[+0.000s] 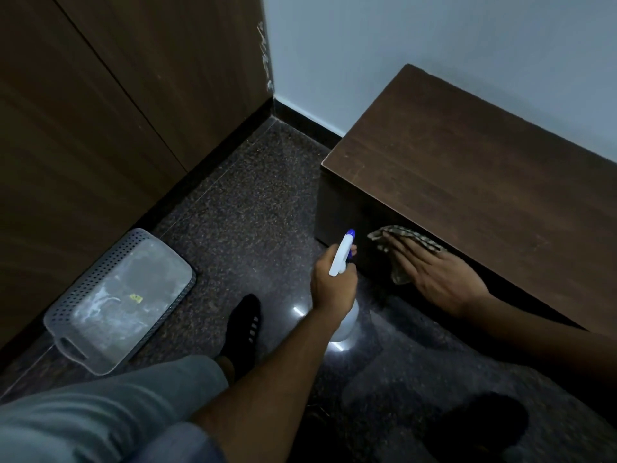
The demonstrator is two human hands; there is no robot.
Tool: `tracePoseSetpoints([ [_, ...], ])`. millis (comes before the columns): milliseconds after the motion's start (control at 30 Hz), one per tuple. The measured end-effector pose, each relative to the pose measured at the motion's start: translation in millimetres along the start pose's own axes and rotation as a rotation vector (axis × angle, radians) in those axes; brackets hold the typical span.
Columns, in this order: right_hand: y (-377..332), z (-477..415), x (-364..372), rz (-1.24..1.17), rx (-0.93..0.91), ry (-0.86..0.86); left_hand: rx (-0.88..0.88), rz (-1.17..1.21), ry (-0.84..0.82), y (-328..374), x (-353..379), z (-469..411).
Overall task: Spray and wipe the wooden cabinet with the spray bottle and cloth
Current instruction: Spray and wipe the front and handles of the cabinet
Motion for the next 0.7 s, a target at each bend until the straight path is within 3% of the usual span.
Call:
tracePoseSetpoints([
  [167, -20, -98, -2, 0.004, 0.083, 0.146, 0.002, 0.074, 0.143, -5, -12, -5],
  [233, -29, -124, -4, 0.007, 0.108, 0.120, 0.017, 0.074, 0.184, -6, -16, -11],
  [367, -24, -86, 3, 0.015, 0.087, -0.061, 0.028, 0.113, 0.129, 5, -30, -31],
  [533, -12, -39, -10, 0.090, 0.052, 0.004, 0.023, 0.101, 0.154, 16, -29, -53],
  [700, -23, -96, -10, 0.140, 0.034, 0.068, -0.010, 0.108, 0.147, -3, -25, -46],
])
Point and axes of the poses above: each hand's wrist, its own z-axis away from the middle knuckle, its own x-axis out of the palm, y = z × x, the point moved 2 cm from there along -z, towards the middle knuckle, and after that the axes turned 15 degrees about y, right-handed, at the moved point
